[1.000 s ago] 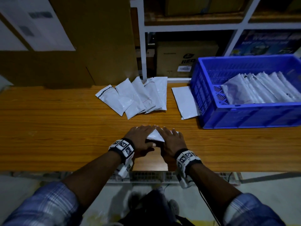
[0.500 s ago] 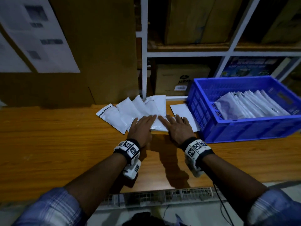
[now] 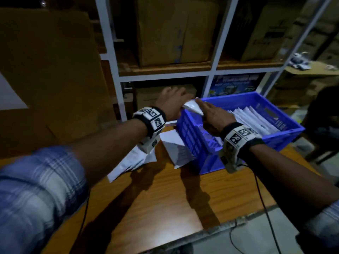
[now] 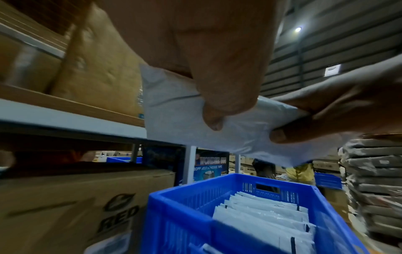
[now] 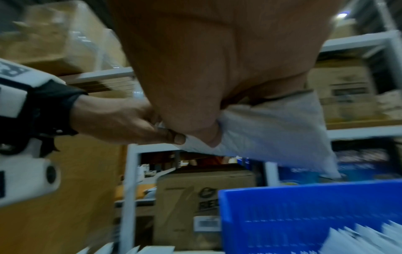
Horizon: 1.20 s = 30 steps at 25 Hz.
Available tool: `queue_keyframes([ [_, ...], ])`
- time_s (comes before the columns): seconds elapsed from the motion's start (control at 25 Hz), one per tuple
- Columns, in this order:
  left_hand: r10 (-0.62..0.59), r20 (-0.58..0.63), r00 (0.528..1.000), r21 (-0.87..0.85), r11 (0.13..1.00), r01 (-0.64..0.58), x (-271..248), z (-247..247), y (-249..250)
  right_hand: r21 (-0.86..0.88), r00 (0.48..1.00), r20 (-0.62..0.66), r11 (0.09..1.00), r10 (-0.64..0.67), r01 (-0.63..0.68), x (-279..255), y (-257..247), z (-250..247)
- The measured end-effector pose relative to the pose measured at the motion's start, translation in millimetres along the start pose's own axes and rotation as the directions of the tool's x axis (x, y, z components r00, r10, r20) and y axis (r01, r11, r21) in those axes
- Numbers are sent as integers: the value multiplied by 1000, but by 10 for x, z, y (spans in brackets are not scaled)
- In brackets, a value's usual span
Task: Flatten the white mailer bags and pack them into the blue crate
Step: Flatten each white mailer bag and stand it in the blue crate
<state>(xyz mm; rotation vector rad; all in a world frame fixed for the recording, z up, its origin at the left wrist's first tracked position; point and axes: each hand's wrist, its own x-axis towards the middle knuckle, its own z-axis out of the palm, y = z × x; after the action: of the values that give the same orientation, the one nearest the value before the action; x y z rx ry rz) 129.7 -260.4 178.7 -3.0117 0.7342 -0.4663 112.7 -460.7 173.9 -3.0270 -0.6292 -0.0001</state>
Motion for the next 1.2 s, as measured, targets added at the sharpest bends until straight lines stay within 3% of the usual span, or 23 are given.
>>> queue_keyframes([
  [0.2, 133, 110, 985, 17, 991, -136, 1232, 222, 461, 221, 971, 179, 955, 159, -197, 354, 964, 39],
  [0.4, 166, 290, 942, -14, 985, -169, 2047, 825, 858, 324, 904, 399, 899, 154, -296, 704, 1560, 320],
  [0.56, 114, 502, 857, -15, 992, -123, 2356, 1303, 1078, 308, 824, 529, 859, 203, -409, 913, 1917, 644],
  [0.76, 87, 661, 745, 3, 993, -119, 2496, 1742, 1210, 289, 798, 587, 884, 138, -366, 1052, 2096, 809],
  [0.96, 40, 718, 695, 13, 997, -71, 2588, 2013, 1189, 340, 819, 571, 889, 63, -306, 1234, 2176, 758],
  [1.2, 52, 735, 676, -31, 999, -43, 2642, 2316, 1174, 345, 751, 658, 911, -65, -223, 1313, 2021, 1017],
])
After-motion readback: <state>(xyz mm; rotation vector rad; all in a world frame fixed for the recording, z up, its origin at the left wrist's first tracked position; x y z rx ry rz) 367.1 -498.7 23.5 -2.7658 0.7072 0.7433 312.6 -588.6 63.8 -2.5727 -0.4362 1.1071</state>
